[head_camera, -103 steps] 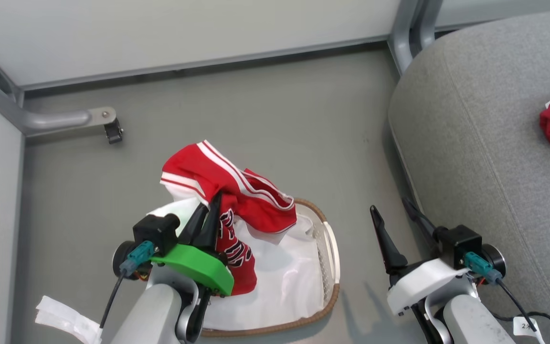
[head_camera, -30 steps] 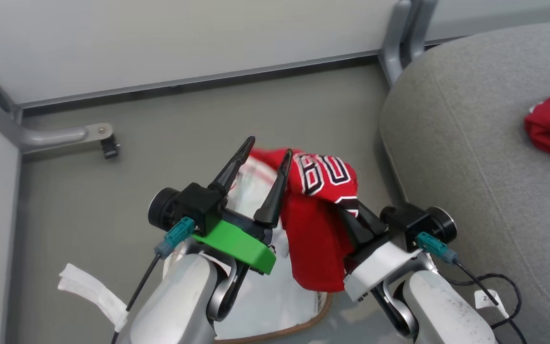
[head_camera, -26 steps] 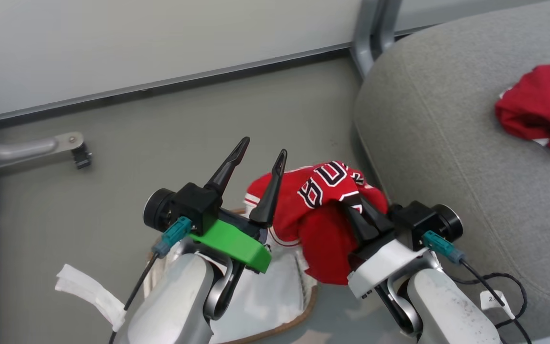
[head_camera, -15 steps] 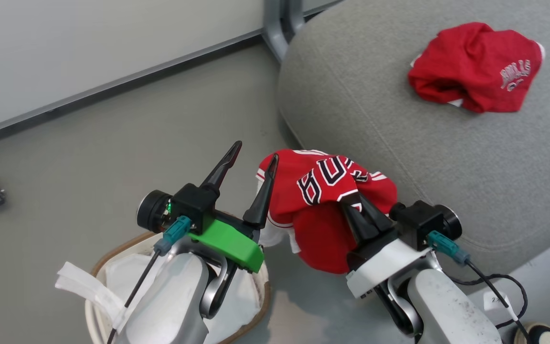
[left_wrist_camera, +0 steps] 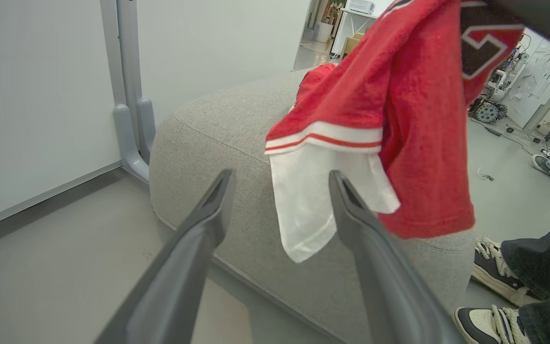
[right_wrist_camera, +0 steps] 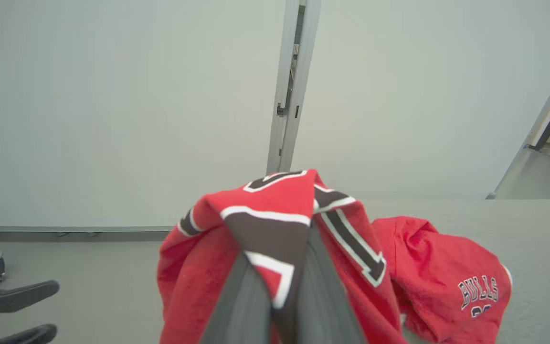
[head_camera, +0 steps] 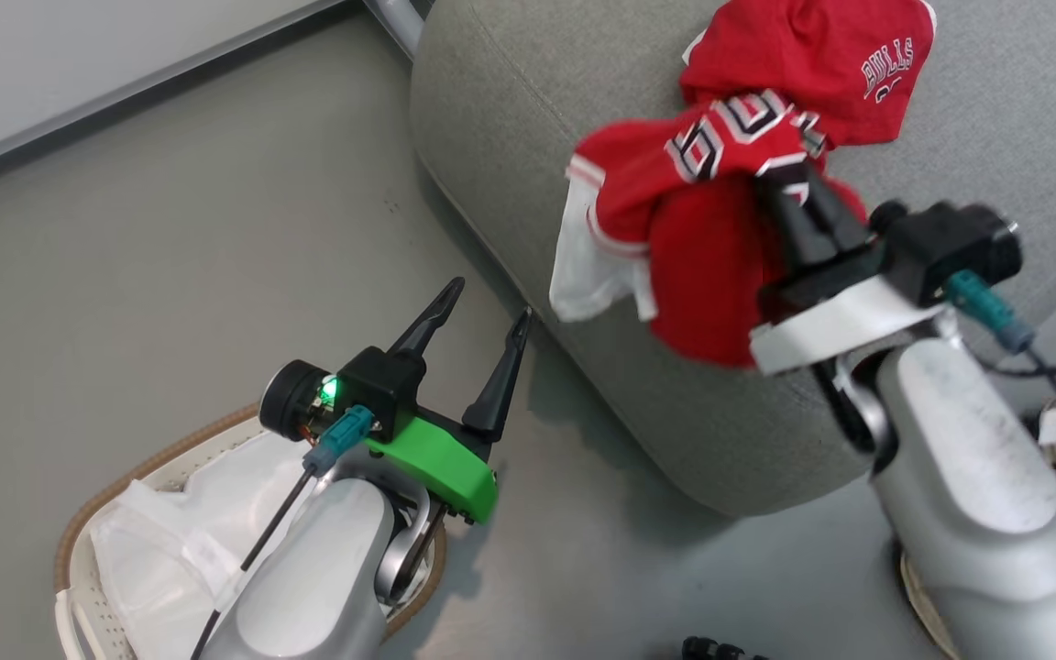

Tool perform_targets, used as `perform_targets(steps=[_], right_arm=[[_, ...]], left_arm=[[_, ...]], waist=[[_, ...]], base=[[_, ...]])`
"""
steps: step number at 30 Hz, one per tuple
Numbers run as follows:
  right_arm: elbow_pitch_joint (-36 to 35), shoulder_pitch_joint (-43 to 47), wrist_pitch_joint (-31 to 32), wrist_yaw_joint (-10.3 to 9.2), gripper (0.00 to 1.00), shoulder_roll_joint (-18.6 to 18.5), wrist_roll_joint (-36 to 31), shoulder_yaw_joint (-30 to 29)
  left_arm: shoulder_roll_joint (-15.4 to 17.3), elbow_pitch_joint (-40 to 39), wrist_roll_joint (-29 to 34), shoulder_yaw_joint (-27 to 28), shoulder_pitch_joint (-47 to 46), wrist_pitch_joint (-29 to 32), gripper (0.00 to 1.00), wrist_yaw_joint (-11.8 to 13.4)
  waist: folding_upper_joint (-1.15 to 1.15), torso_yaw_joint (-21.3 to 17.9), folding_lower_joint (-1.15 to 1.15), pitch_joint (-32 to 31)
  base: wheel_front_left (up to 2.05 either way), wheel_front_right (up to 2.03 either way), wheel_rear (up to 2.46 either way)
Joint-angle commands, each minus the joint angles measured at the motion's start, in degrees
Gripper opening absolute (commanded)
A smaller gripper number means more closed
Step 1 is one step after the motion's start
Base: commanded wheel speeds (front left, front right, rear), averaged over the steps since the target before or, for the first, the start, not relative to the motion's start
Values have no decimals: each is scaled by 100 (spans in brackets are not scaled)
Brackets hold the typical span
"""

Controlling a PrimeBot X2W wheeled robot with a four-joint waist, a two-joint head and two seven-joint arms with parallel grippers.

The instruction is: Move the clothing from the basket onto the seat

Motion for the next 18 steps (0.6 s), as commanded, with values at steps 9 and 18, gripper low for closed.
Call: perform_targets(steps=[9,18], right_arm=[[427,-1650,-14,-8,0,-1007,-64,-829],[1537,-2649,-14,-8,0,-1692,-597,-1614]], left_arm=[[223,36,124,261,-2,-4,100,-16],[303,84,200,335,-191,-5,100,-16]], waist=[[0,42,0,569],[0,415,0,1038]], base=[[0,0,0],[0,0,0]])
